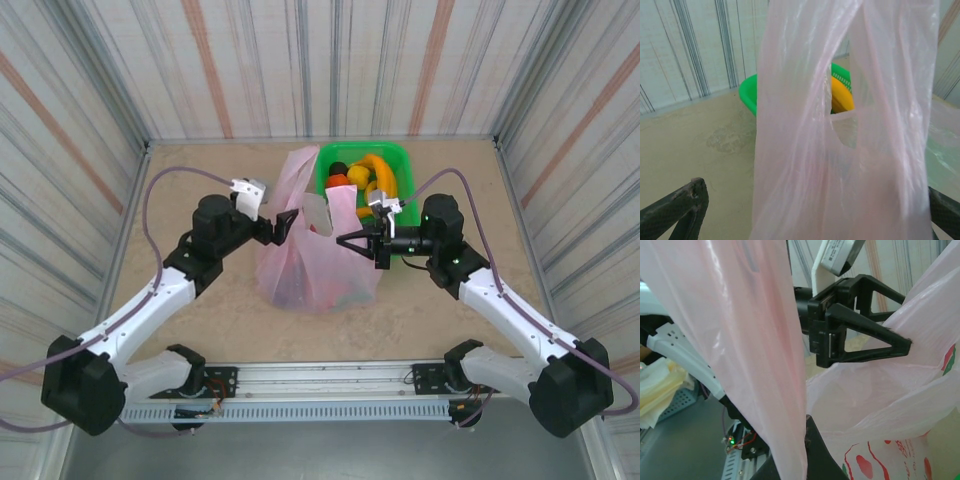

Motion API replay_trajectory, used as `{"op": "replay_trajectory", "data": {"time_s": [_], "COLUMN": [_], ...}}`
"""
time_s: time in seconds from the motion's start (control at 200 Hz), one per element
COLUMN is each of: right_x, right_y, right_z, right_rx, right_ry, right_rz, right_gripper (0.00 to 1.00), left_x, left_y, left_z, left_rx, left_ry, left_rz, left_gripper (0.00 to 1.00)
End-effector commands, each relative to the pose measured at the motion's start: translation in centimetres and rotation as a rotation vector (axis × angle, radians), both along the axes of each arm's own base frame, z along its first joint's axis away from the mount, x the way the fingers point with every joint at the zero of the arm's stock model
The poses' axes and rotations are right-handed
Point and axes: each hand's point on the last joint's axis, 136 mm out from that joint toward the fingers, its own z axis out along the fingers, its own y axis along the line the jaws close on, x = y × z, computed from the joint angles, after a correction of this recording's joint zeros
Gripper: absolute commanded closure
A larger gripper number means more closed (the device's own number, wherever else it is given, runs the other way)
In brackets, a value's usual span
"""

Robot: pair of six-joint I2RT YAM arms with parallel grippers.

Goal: Place the fake fruits into the plastic bag and tie a complex knot

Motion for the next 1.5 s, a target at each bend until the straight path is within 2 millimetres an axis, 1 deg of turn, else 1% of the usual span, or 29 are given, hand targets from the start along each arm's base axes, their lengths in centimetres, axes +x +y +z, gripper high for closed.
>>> {"op": "replay_trajectory", "data": {"time_s": [0.0, 0.17, 0.25, 0.311, 0.421, 0.541, 0.661, 0.706, 0.801, 0.867, 0.907, 0.917, 0.932, 1.047, 1.082, 1.192, 1.332, 1.418, 1.498], "right_x": [-0.3, -0.1, 0.1, 0.3, 0.6, 1.0, 1.9, 2.3, 3.2, 3.9, 4.5, 4.2, 4.2, 4.8, 5.0, 5.5, 6.1, 6.5, 6.7], "right_y": [-0.3, -0.3, -0.5, -0.7, -1.2, -1.8, -2.7, -3.1, -4.2, -5.1, -5.7, -6.0, -6.2, -7.9, -8.3, -9.1, -10.0, -10.7, -10.7], "right_z": [1.0, 1.0, 1.1, 1.1, 1.1, 0.9, 0.4, 0.4, 0.2, -0.4, -0.8, -0.3, -0.2, -0.7, -0.8, -1.1, -1.6, -1.5, -1.4], "right_rx": [0.021, 0.02, 0.023, 0.025, 0.028, 0.028, 0.019, 0.021, 0.017, 0.006, -0.001, 0.007, 0.008, 0.005, 0.003, -0.025, -0.056, -0.051, -0.059], "right_ry": [-0.036, -0.035, -0.028, -0.021, -0.008, 0.009, 0.044, 0.055, 0.079, 0.107, 0.127, 0.111, 0.11, 0.127, 0.129, 0.141, 0.163, 0.16, 0.16], "right_rz": [-0.003, -0.012, -0.02, -0.028, -0.044, -0.063, -0.109, -0.126, -0.181, -0.221, -0.247, -0.252, -0.26, -0.329, -0.346, -0.382, -0.422, -0.453, -0.456], "right_gripper": [1.0, 1.0, 1.0, 1.0, 1.0, 1.0, 1.0, 1.0, 1.0, 1.0, 1.0, 1.0, 1.0, 1.0, 1.0, 1.0, 1.0, 1.0, 1.0], "left_x": [1.2, 2.3, 2.4, 2.4, 2.0, 1.2, -0.2, -0.8, -2.1, -3.0, -3.5, -3.6, -3.8, -5.1, -5.4, -6.7, -8.3, -9.1, -9.9], "left_y": [-0.7, -1.7, -1.9, -1.9, -1.3, -0.7, -0.4, -0.3, 0.1, 0.4, 0.7, 0.8, 0.9, 1.7, 1.8, 1.8, 2.0, 2.1, 1.8], "left_z": [2.5, 2.8, 2.9, 3.0, 3.6, 4.3, 4.9, 5.2, 5.4, 5.7, 5.9, 5.9, 5.9, 5.8, 5.5, 5.2, 5.8, 6.2, 6.4], "left_rx": [-0.007, -0.001, 0.018, 0.027, 0.007, -0.021, -0.032, -0.035, -0.049, -0.075, -0.094, -0.1, -0.107, -0.13, -0.124, -0.1, -0.087, -0.092, -0.099], "left_ry": [-0.089, -0.141, -0.17, -0.188, -0.217, -0.256, -0.263, -0.263, -0.252, -0.238, -0.225, -0.222, -0.218, -0.179, -0.163, -0.15, -0.165, -0.181, -0.19], "left_rz": [-0.012, -0.039, -0.053, -0.068, -0.095, -0.118, -0.154, -0.163, -0.183, -0.206, -0.218, -0.219, -0.225, -0.257, -0.262, -0.29, -0.319, -0.338, -0.374], "left_gripper": [0.01, 0.02, 0.08, 0.19, 0.46, 0.69, 0.87, 0.91, 0.97, 1.0, 1.0, 1.0, 1.0, 1.0, 1.0, 1.0, 1.0, 1.0, 1.0]}}
